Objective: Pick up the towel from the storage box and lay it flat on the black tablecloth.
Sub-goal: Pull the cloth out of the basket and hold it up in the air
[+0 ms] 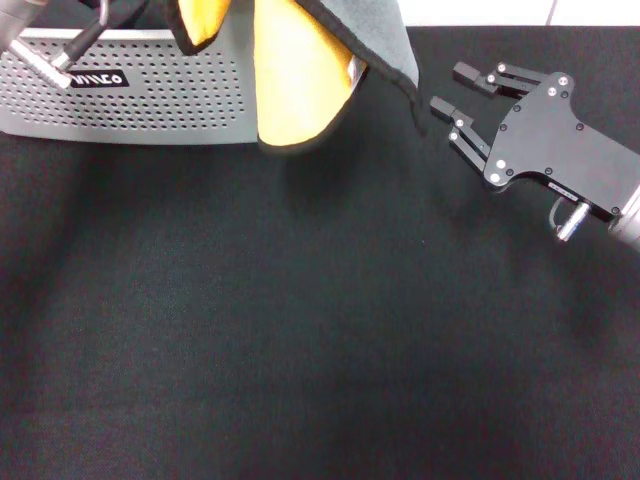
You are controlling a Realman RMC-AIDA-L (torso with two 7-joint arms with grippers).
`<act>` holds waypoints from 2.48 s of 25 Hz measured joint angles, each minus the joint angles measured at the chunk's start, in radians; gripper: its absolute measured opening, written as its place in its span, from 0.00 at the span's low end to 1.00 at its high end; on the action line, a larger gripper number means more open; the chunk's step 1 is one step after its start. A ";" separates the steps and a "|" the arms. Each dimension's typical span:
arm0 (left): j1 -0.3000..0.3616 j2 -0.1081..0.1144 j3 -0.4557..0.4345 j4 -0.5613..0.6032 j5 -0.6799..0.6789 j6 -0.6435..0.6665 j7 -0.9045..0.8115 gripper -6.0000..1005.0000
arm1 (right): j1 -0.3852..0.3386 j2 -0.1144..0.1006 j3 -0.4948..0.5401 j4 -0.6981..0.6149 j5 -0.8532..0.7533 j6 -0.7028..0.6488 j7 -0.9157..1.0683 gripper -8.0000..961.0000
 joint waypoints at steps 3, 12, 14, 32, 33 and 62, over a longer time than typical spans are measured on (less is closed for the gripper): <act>0.000 0.001 0.010 0.000 -0.013 0.000 0.003 0.06 | 0.002 0.000 -0.011 0.000 -0.001 -0.004 0.000 0.39; 0.014 0.003 -0.004 -0.006 -0.021 -0.004 0.015 0.06 | -0.011 0.000 -0.046 -0.016 -0.011 0.053 0.000 0.32; 0.012 0.003 -0.004 -0.010 -0.022 -0.004 0.018 0.06 | -0.011 0.000 -0.046 -0.016 -0.012 0.055 0.000 0.32; 0.003 0.003 -0.004 -0.026 -0.026 -0.010 0.021 0.06 | -0.034 0.000 -0.050 -0.002 0.032 0.073 -0.115 0.32; 0.002 0.003 -0.004 -0.026 -0.025 -0.010 0.021 0.06 | -0.034 0.000 -0.051 0.000 0.031 0.073 -0.115 0.32; -0.019 0.001 0.021 -0.058 -0.061 -0.002 0.028 0.06 | 0.051 0.000 -0.059 0.050 0.061 -0.015 -0.118 0.63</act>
